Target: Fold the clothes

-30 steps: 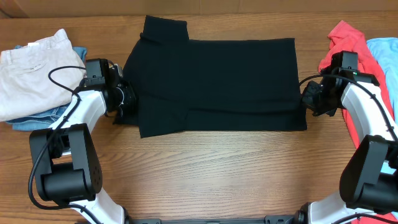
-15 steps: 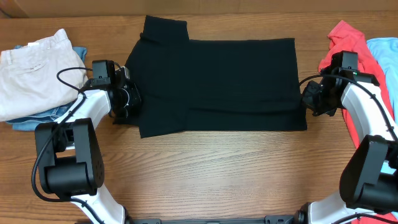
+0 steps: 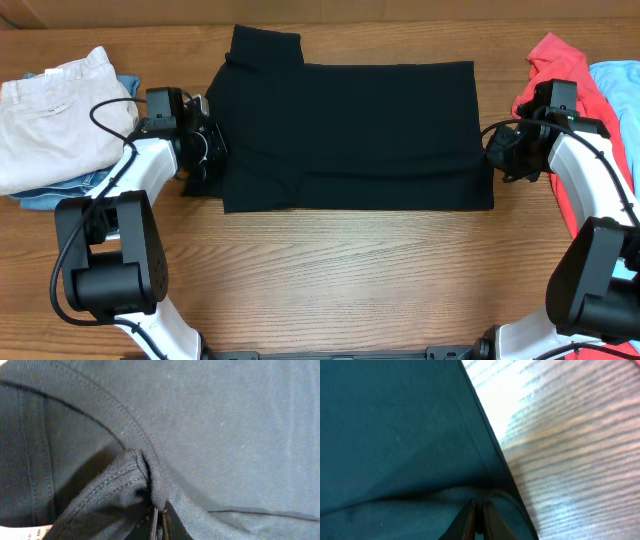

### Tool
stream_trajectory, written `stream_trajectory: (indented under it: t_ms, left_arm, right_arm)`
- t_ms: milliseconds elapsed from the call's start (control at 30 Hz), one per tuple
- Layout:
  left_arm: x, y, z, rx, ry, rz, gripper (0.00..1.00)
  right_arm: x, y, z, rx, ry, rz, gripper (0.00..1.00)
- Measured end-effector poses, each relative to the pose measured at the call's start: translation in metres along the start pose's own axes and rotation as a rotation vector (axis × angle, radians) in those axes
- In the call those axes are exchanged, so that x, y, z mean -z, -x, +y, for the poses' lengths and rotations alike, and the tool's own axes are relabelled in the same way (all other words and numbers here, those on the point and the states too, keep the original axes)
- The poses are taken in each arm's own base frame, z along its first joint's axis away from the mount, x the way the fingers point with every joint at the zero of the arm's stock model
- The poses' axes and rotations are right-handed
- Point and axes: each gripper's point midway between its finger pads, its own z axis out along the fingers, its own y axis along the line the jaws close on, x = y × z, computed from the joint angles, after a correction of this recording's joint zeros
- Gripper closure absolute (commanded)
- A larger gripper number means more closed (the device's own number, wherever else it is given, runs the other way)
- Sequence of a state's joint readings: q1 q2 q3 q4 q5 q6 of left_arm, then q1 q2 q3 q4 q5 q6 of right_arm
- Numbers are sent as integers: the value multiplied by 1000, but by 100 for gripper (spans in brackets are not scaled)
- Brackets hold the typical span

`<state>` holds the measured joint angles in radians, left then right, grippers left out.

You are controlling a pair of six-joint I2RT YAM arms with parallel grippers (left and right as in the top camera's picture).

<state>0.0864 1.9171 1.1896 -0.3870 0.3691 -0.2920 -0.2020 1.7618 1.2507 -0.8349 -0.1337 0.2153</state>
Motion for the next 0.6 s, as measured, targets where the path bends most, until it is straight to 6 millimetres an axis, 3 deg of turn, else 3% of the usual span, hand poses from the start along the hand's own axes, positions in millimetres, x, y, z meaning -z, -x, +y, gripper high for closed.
stream_trajectory:
  t_ms: [233, 433, 600]
  left_arm:
    - [3, 1, -8, 9, -66, 11, 89]
    - [6, -4, -9, 32, -95, 39, 89]
    - [6, -4, -9, 34, -101, 42, 81]
  right_arm:
    - [0, 8, 2, 5, 9, -32, 91]
    - [0, 8, 2, 4, 9, -30, 91]
    - [0, 7, 2, 4, 7, -27, 91]
